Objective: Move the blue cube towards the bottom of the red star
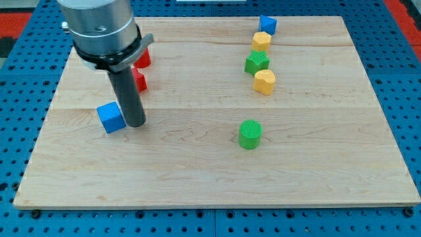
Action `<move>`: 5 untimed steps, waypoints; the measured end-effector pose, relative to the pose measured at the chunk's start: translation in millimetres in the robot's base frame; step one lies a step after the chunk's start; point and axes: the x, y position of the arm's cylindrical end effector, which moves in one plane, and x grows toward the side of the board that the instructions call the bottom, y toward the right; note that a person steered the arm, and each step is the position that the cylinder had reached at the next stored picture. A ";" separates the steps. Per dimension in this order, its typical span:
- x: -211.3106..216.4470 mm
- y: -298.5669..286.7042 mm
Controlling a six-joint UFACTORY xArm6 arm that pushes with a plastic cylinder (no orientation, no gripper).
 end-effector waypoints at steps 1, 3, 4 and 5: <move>28.2 45.8; 83.3 -86.1; 34.7 -142.0; -0.9 -96.8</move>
